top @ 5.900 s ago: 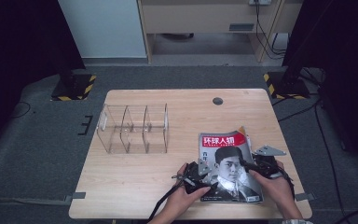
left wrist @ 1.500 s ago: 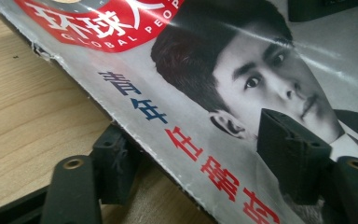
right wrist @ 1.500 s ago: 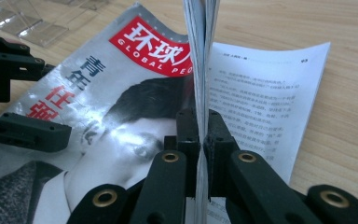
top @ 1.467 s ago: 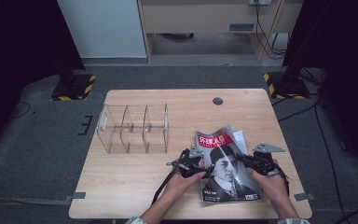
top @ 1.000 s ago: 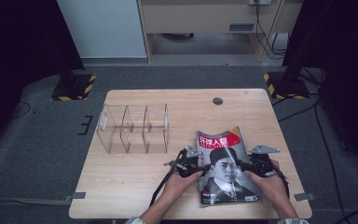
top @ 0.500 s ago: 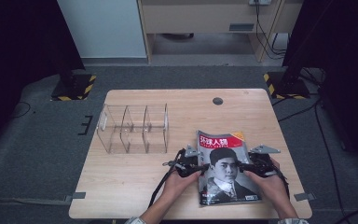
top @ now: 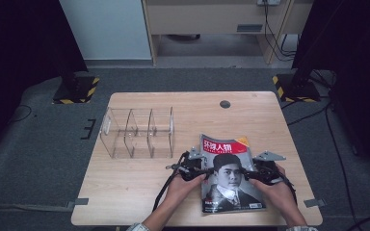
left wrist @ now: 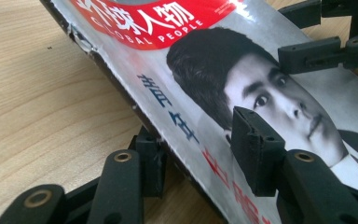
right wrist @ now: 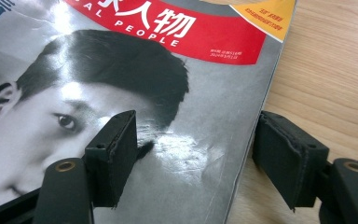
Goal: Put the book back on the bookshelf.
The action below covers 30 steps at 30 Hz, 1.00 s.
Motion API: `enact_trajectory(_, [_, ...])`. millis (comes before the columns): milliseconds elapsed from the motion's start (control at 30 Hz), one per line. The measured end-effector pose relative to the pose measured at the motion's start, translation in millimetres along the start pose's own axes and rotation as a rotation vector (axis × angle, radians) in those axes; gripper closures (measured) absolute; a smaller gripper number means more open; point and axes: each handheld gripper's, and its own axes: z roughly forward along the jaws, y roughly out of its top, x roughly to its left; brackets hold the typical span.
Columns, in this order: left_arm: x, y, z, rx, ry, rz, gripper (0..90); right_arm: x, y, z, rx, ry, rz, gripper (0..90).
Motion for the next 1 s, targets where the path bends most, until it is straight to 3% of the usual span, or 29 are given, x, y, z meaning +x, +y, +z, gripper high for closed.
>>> enact_trajectory(133, [1.8,4.4,-0.7,0.003,-0.019,-0.002,52.5,2.9,0.4,0.9,-0.002,0.0,-0.003,30.8])
enact_trajectory(300, [1.6,15.6,0.0,0.021,-0.031,0.031,46.7,2.6,-0.2,0.9,-0.007,0.0,-0.004,30.7])
enact_trajectory(533, [4.6,28.3,6.2,0.06,-0.04,0.045,38.7,2.8,-0.1,0.9,-0.007,0.001,-0.004,30.8])
enact_trajectory(700, [6.5,36.0,9.0,0.082,-0.07,0.018,31.0,3.1,-0.2,1.0,-0.007,-0.001,-0.004,30.8])
enact_trajectory(800, [7.2,42.4,11.2,0.088,-0.066,0.008,26.4,4.3,-0.2,0.8,-0.003,0.0,0.0,30.8])
enact_trajectory(867, [8.8,46.8,13.6,0.083,-0.059,-0.002,25.9,5.3,0.1,1.0,-0.002,0.002,0.002,30.7])
enact_trajectory(1000, [7.5,53.1,15.5,0.08,-0.039,0.019,32.2,5.8,0.2,1.4,-0.003,0.006,-0.001,30.7])
